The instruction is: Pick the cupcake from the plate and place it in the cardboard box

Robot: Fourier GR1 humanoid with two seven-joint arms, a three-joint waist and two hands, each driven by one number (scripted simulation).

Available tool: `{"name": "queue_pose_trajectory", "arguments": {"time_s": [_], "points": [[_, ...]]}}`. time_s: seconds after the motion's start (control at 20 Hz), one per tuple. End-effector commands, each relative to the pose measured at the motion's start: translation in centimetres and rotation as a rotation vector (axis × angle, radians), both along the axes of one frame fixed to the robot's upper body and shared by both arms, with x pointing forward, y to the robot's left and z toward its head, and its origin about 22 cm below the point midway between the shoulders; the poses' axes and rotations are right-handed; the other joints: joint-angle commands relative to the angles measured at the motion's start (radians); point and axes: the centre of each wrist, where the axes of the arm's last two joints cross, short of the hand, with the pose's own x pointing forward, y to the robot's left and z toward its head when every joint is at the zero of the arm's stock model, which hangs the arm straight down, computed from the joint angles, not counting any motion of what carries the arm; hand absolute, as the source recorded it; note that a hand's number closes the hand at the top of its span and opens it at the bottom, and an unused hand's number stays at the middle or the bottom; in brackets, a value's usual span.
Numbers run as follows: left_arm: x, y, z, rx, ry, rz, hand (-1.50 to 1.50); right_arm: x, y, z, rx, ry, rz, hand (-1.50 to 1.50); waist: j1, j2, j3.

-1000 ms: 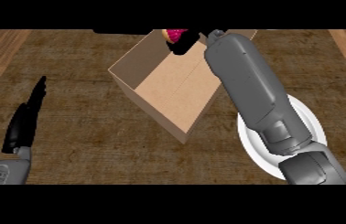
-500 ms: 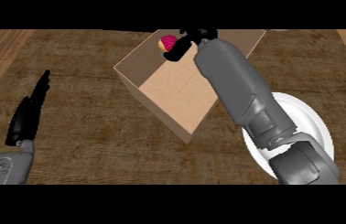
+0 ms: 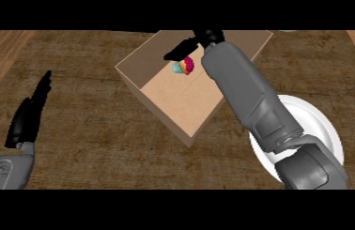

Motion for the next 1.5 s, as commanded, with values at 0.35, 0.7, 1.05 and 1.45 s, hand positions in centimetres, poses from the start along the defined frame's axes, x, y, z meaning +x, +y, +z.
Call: {"name": "queue_pose_trajectory", "arguments": {"time_s": [0.35, 0.7, 1.05, 1.45], "points": [[-1.5, 1.3, -0.6, -0.013, 0.011, 0.024, 0.00, 1.7, -5.1, 2.9, 0.351, -0.096, -0.087, -1.50, -0.024, -0.012, 0.001], [-0.8, 0.1, -0.4, 0.003, -0.002, 0.043, 0.00, 2.1, -16.9, 2.7, 0.410, -0.093, -0.138, -1.50, -0.045, -0.013, 0.001], [-1.4, -0.4, -0.7, -0.009, 0.018, 0.045, 0.00, 0.4, -26.0, 2.6, 0.381, -0.067, -0.195, -1.50, -0.045, -0.014, 0.002], [-1.6, 0.8, -1.1, 0.015, 0.009, 0.037, 0.00, -2.8, -33.8, 1.8, 0.279, -0.036, -0.115, -1.50, -0.040, -0.010, 0.002]]}}
